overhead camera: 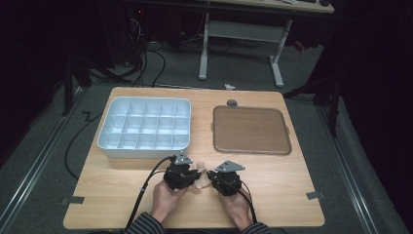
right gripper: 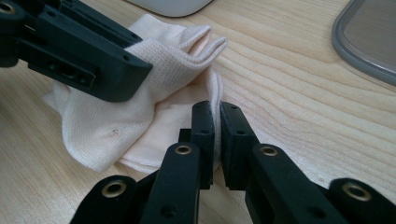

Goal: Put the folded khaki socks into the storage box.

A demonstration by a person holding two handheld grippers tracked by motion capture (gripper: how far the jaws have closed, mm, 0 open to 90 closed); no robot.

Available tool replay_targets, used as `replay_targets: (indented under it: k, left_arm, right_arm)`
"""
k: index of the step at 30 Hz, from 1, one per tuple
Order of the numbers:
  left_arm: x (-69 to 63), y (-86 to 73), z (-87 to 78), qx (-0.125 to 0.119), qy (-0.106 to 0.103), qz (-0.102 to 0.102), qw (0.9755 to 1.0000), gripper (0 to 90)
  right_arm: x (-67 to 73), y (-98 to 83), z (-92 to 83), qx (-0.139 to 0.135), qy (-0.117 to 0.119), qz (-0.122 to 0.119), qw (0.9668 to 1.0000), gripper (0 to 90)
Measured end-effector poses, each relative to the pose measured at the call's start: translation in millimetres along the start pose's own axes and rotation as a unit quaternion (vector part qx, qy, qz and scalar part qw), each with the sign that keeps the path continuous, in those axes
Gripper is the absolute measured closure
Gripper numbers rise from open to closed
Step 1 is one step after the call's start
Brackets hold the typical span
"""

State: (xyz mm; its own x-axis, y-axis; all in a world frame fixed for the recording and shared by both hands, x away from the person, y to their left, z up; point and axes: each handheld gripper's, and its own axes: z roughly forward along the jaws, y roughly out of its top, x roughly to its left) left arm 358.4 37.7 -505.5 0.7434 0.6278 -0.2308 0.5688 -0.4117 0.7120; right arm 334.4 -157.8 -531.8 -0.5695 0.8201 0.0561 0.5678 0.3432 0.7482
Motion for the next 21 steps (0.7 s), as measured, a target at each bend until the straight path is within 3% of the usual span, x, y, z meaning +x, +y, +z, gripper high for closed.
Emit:
replay_targets:
  k: [10, 21]
  left_arm:
    - [1.2, -0.2, -0.7, -0.001, -0.008, 0.003, 1.0000, 77.6]
    - [2.4, 0.4, -15.1, -0.023, -0.024, 0.004, 0.9995, 59.9]
  right_arm:
    - [-1.7, 0.2, 0.2, 0.000, 0.004, 0.005, 1.0000, 84.2]
    - [-4.3, 3.3, -9.3, -0.008, 0.000, 0.011, 0.9999, 73.6]
